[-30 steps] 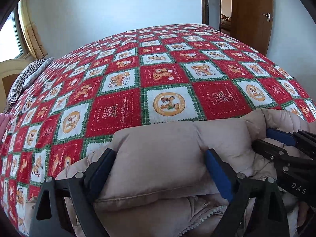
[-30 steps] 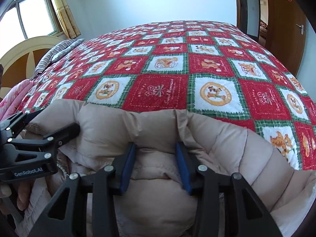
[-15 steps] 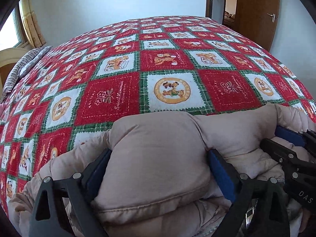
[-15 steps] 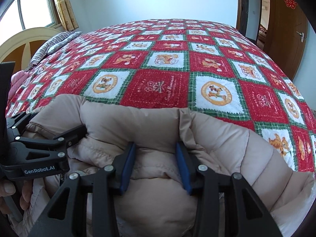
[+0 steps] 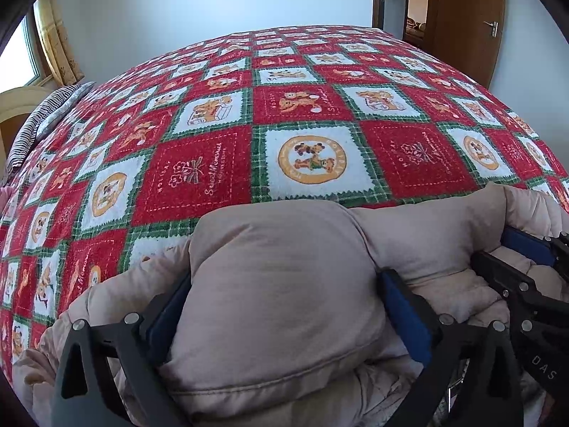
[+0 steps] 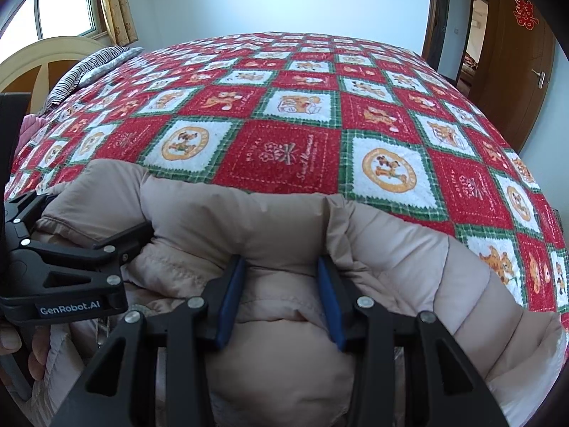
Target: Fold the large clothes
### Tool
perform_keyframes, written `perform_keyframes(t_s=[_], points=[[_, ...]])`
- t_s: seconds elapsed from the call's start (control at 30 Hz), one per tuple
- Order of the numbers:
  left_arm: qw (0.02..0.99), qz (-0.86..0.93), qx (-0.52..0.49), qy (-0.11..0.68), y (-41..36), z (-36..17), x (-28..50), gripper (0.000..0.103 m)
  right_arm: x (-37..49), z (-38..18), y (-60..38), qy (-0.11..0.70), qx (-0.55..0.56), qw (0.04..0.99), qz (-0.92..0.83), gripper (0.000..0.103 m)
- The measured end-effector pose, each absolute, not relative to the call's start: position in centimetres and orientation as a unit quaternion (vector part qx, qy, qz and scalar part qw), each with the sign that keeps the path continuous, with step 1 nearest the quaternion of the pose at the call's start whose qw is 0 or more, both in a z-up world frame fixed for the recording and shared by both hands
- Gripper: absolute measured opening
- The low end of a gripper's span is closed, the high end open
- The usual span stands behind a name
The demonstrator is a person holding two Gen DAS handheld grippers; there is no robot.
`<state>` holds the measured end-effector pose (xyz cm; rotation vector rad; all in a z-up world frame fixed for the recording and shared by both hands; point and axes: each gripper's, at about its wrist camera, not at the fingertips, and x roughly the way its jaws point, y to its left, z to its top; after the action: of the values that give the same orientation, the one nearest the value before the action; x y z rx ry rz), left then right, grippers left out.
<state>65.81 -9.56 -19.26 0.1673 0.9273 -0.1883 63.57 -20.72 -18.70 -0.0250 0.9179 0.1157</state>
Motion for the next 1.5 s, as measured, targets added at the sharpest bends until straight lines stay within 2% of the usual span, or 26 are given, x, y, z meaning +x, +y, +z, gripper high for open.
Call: perform_keyframes(t_s=[0.83, 0.97, 1.07, 1.13, 1.3, 1.5], points=[[0.888, -0.08, 0.095, 0.444, -10.0, -19.6, 66.2, 0.103, 64.0, -18.9, -20.3, 0.445, -0.024, 0.894, 0.046, 0.046], [0.882, -0.074, 0.102, 0.455, -9.8, -18.3, 65.9, 0.102, 63.9, -18.4, -20.7, 0.448, -0.018, 0.892, 0.059, 0.047], [0.896, -0.078, 0.103, 0.424, -8.5, -14.8, 63.0, 0.102, 62.1, -16.3, -21.7, 0.449, -0.017, 0.891, 0.07, 0.06], [0.91, -0.082, 0.108, 0.392, -7.0, -12.3, 60.0, 0.102, 59.4, -14.2, -22.7, 0.424, -0.018, 0.903, 0.066, 0.078], [0.918, -0.09, 0.117, 0.367, -1.6, -10.0, 50.6, 0.102, 50.6, -12.2, -25.4, 0.433, 0.009, 0.898, 0.076, 0.08], [0.911, -0.051, 0.178, 0.367, 4.3, -13.2, 38.1, 0.102, 39.0, -12.6, -28.5, 0.439, 0.02, 0.897, 0.04, 0.08]])
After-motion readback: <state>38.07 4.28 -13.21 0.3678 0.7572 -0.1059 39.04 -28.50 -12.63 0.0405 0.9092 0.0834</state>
